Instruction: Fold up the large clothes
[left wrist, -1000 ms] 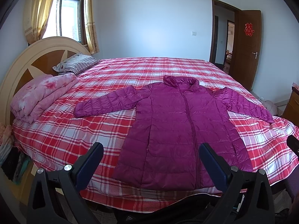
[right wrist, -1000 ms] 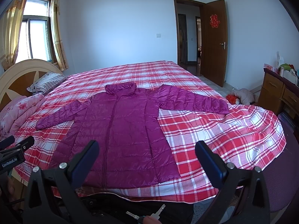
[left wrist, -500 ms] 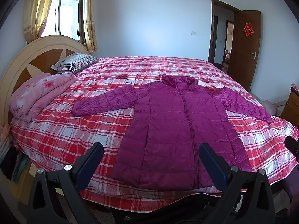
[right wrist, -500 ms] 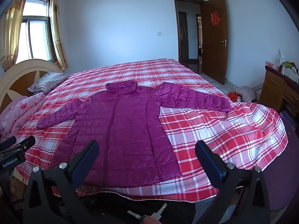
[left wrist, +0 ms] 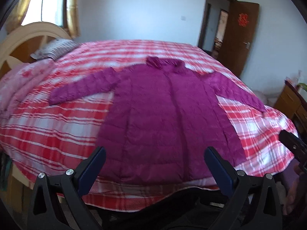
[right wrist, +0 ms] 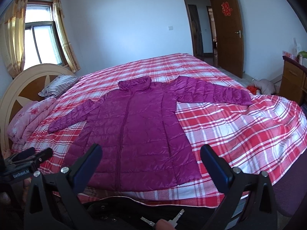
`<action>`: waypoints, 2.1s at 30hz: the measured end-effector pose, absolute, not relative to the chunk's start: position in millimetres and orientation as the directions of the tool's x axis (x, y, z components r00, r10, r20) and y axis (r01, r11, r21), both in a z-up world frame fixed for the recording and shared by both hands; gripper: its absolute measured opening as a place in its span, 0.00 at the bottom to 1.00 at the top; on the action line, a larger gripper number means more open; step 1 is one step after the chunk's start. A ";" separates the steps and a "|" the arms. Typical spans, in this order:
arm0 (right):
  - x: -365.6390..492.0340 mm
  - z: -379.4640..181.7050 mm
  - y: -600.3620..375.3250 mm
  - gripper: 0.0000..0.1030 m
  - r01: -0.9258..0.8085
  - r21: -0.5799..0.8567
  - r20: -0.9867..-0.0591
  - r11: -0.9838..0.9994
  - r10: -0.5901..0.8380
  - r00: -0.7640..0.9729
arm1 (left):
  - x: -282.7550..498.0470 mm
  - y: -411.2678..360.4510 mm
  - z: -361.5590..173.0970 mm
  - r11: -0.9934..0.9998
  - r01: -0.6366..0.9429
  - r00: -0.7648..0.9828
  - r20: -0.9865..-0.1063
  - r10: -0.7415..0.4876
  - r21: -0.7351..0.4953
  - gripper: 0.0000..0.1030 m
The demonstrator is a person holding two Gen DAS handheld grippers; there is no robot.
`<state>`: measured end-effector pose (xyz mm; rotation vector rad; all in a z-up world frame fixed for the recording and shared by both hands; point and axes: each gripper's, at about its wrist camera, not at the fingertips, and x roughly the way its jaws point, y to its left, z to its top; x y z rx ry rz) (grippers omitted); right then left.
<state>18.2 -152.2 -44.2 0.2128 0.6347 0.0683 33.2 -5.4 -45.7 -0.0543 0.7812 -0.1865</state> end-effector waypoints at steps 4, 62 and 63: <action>39.3 -66.3 -158.0 1.00 -0.040 0.229 -0.617 0.973 0.177 0.767 | 50.0 -4.8 -54.1 0.966 0.196 0.672 -0.695 -0.255 -0.166 0.99; 305.1 -33.1 -442.0 0.15 0.427 0.009 -0.646 0.904 -0.321 0.693 | 381.8 37.9 -172.7 0.981 -0.192 0.688 -0.718 0.104 -0.042 0.99; 305.5 -18.6 -433.9 0.15 0.411 -0.002 -0.627 0.911 -0.322 0.709 | 382.2 38.4 -173.8 0.980 -0.192 0.686 -0.721 0.099 -0.049 0.99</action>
